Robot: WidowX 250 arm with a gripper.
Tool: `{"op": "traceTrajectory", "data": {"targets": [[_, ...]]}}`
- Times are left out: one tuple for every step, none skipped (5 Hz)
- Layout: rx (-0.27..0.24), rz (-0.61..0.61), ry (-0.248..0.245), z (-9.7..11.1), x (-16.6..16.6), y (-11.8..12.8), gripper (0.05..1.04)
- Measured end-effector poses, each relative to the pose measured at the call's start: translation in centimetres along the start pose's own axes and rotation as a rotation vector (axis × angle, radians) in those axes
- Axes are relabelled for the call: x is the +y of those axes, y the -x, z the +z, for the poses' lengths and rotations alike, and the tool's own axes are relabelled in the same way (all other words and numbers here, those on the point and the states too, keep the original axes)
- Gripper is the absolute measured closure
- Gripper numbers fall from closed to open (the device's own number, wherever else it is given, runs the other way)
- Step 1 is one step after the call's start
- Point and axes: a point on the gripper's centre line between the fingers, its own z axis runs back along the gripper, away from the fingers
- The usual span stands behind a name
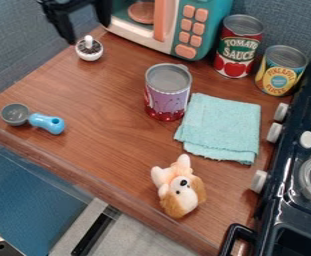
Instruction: Put the stuff toy near the can
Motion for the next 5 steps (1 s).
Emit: {"op": "traceTrajectory", "data": {"targets": [[0.051, -0.142, 0.003, 0.1, 0.5, 5.3, 0.084], [0.117, -0.231, -0.013, -0.6, 1.9, 8.9, 0.084], [0.153, -0.318, -0.008, -1.1, 2.5, 11.2, 0.084], [0.215, -0.435, 0.004, -2.1, 3.1, 13.5, 0.084], [0.289, -0.545, 0.070, -2.2, 2.6, 15.4, 0.084]]}}
